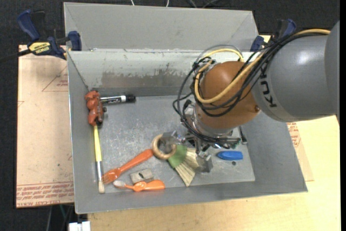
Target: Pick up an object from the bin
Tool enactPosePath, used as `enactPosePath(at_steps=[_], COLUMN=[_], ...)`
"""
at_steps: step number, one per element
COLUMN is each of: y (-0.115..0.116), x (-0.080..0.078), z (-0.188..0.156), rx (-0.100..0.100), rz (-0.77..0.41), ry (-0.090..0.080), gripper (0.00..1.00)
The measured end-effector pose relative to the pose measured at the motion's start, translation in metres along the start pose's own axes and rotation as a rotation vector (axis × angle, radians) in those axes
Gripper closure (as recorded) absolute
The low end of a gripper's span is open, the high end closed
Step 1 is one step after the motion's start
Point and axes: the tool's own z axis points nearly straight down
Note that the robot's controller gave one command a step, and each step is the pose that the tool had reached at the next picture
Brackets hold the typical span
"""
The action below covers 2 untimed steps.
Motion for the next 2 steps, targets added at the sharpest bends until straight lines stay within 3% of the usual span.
enactPosePath(at_steps=[1, 2], y=[-0.0042, -0.0040], x=[-0.0048, -0.0046], z=[0.0106, 0.0096], rx=[-0.003, -0.004], rz=[-0.109, -0.109], ry=[-0.006, -0.007], gripper=[1.00, 1.00])
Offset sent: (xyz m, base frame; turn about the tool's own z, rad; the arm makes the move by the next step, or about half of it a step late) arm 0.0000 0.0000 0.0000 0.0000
